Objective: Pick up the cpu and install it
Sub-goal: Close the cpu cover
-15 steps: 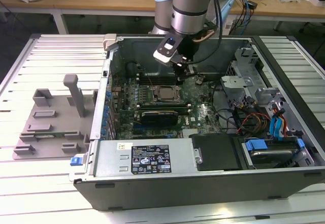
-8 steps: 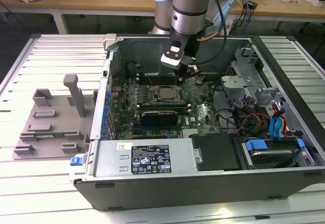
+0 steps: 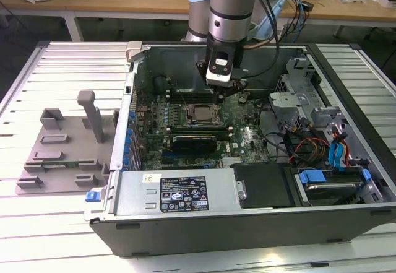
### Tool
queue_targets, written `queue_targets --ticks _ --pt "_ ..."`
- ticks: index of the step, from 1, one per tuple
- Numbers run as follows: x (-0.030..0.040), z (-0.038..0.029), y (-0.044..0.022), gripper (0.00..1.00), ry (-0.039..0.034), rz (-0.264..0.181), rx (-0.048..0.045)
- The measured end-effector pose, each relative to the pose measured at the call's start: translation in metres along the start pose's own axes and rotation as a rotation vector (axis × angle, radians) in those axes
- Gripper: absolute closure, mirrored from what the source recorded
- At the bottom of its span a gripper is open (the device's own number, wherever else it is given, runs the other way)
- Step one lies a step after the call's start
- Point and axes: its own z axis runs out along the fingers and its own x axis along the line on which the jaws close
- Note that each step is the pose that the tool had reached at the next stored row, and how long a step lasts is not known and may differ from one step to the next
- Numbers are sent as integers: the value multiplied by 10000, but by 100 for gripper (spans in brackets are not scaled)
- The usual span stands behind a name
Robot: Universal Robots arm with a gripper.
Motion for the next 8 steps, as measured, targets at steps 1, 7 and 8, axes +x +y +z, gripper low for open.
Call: queue_targets --ticks 1,7,8 --pt "0 1 0 89 -1 -392 -3" --pt "0 6 0 89 -9 -2087 -19" --pt "0 7 0 89 -10 -2469 -22"
